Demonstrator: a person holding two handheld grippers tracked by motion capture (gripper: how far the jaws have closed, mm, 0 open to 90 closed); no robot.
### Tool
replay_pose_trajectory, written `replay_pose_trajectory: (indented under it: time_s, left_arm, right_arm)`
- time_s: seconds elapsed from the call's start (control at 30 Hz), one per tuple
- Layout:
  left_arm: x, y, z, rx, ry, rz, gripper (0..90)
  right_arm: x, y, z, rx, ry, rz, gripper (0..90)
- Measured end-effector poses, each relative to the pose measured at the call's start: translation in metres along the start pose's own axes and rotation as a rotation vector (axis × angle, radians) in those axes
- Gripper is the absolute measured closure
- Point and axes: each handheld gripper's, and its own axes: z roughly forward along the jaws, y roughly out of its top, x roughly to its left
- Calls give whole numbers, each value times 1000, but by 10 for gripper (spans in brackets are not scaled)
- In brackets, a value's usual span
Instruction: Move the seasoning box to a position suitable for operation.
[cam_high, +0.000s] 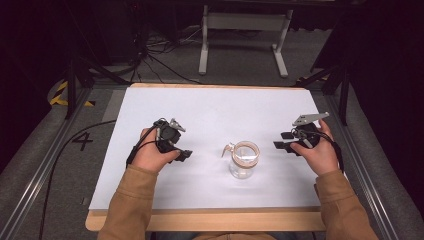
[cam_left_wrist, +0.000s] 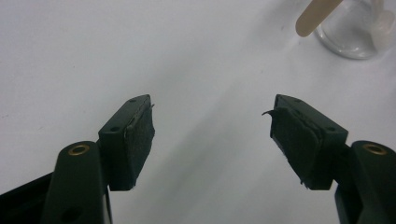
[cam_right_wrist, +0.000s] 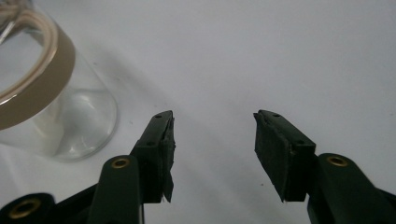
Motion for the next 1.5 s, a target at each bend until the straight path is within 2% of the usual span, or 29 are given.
replay_pose_trajectory:
  time_s: [0.03,0.07,0.17,0.2,0.33,0.43,0.47,0.5,0.6,0.63,0.67,0.7,0.73,0.8,0.83,0.87,0.93,1.0,1.03,1.07,1.17,1.3,1.33,1.4,1.5]
  left_arm:
    - [-1,1,1,-5,1,21,316]
    - [-2,1,2,-9,-16,35,341]
    - [-4,2,2,-18,-53,49,397]
    - [-6,4,2,-63,-55,33,410]
    - [-7,6,-1,-82,-66,25,438]
    - [-11,8,-1,-115,-81,18,538]
    - [-15,10,0,-144,-76,26,584]
    - [-20,13,1,-205,-83,23,633]
    - [-31,18,6,-288,-132,9,752]
    - [-36,20,9,-306,-120,13,784]
    - [-36,20,9,-306,-120,13,805]
    - [-39,21,11,-300,-112,31,830]
    - [-44,22,16,-322,-117,23,852]
    - [-45,22,18,-319,-122,35,891]
    - [-49,23,24,-329,-146,35,896]
    - [-50,24,26,-331,-151,36,897]
    - [-51,24,30,-324,-175,24,898]
    - [-52,24,32,-324,-178,14,898]
    - [-53,24,37,-294,-183,18,898]
    - [-53,24,37,-294,-183,18,898]
    - [-55,24,45,-254,-165,27,898]
    - [-57,26,51,-207,-174,40,896]
    - [-59,25,53,-208,-176,35,895]
    - [-60,26,55,-173,-174,51,894]
    - [-62,27,57,-164,-170,58,892]
  right_arm:
    - [1,-3,-3,8,11,1,533]
    - [1,-4,-4,5,16,-3,546]
    - [1,-5,-5,0,27,0,551]
    - [1,-5,-5,-4,30,-6,564]
    - [3,-5,-6,-9,39,2,565]
    - [6,-6,-5,-3,49,2,583]
    - [7,-7,-5,-4,52,10,593]
    - [8,-7,-5,-4,55,14,603]
    - [10,-8,-6,-14,65,24,593]
    - [10,-8,-6,-21,62,24,591]
    - [10,-8,-6,-21,62,24,591]
    - [11,-8,-6,-24,59,24,586]
    - [12,-9,-6,-28,59,25,586]
    - [12,-9,-6,-28,59,26,587]
    - [14,-10,-5,-25,65,27,586]
    - [14,-10,-4,-23,67,23,586]
    - [16,-11,-3,-15,75,19,577]
    - [16,-11,-2,-14,79,16,576]
    - [17,-11,-1,-10,78,10,575]
    - [17,-11,-1,-10,78,10,575]
    - [18,-11,-1,-5,81,12,572]
    - [19,-13,0,0,79,10,569]
    - [19,-14,0,3,78,11,567]
    - [19,-14,1,4,78,8,566]
    - [20,-15,1,5,76,7,564]
